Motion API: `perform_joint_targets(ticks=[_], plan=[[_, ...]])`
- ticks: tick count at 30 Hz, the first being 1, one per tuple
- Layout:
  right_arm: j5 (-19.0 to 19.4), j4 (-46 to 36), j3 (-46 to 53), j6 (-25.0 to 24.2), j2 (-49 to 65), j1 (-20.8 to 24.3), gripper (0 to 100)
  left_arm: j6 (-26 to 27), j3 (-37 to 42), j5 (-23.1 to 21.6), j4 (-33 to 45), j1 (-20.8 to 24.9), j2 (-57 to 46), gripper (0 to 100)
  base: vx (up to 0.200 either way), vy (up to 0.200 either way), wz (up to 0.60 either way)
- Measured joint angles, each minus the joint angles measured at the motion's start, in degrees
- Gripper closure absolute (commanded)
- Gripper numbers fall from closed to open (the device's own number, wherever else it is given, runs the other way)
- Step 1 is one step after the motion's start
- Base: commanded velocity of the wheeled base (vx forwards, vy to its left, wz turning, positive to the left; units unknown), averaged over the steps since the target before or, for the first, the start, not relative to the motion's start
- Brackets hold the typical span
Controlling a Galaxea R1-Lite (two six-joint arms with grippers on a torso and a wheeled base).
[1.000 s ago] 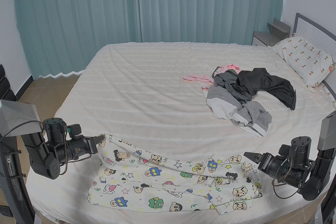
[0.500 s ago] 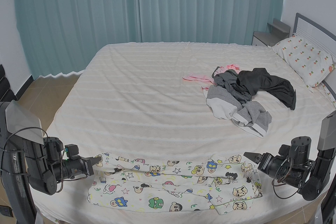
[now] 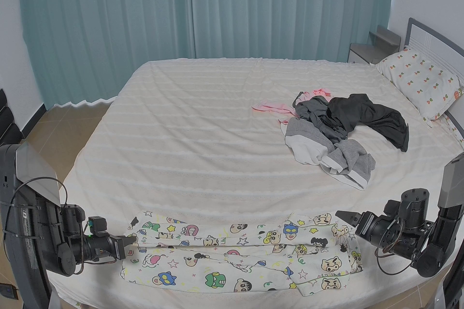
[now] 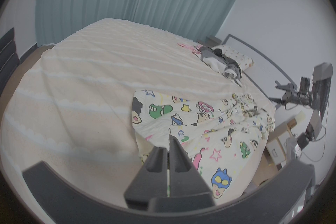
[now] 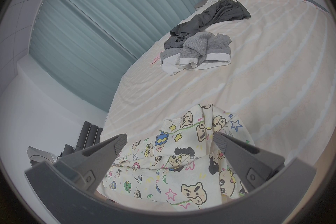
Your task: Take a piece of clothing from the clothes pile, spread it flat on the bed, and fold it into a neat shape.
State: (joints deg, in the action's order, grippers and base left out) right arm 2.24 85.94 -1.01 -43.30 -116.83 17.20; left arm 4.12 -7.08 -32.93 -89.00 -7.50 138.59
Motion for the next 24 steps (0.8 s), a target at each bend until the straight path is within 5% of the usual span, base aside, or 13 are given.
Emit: perform_joint_targets(ticks=[6, 7, 18, 24], plan=[[0.05, -0.28, 0.00, -0.20, -0.41, 0.16, 0, 2.74, 0.72, 0.11, 0.00, -0.63, 2.11, 100, 0.000, 0.000, 0.00], [0.02, -0.28, 0.00, -0.20, -0.63, 0.16, 0, 2.74, 0.76, 0.11, -0.01, -0.73, 2.41, 0, 0.000, 0.000, 0.00], [-0.01, -0.27, 0.00, 0.00, -2.60, 0.13, 0, 2.36, 1.91, -0.16, 0.02, -1.93, 3.96, 0, 0.000, 0.000, 0.00], [0.21, 1.04, 0.00, 0.11, -4.39, -0.11, 0, -0.65, 3.32, -5.50, 0.00, -5.17, 3.99, 0, 0.000, 0.000, 0.00]])
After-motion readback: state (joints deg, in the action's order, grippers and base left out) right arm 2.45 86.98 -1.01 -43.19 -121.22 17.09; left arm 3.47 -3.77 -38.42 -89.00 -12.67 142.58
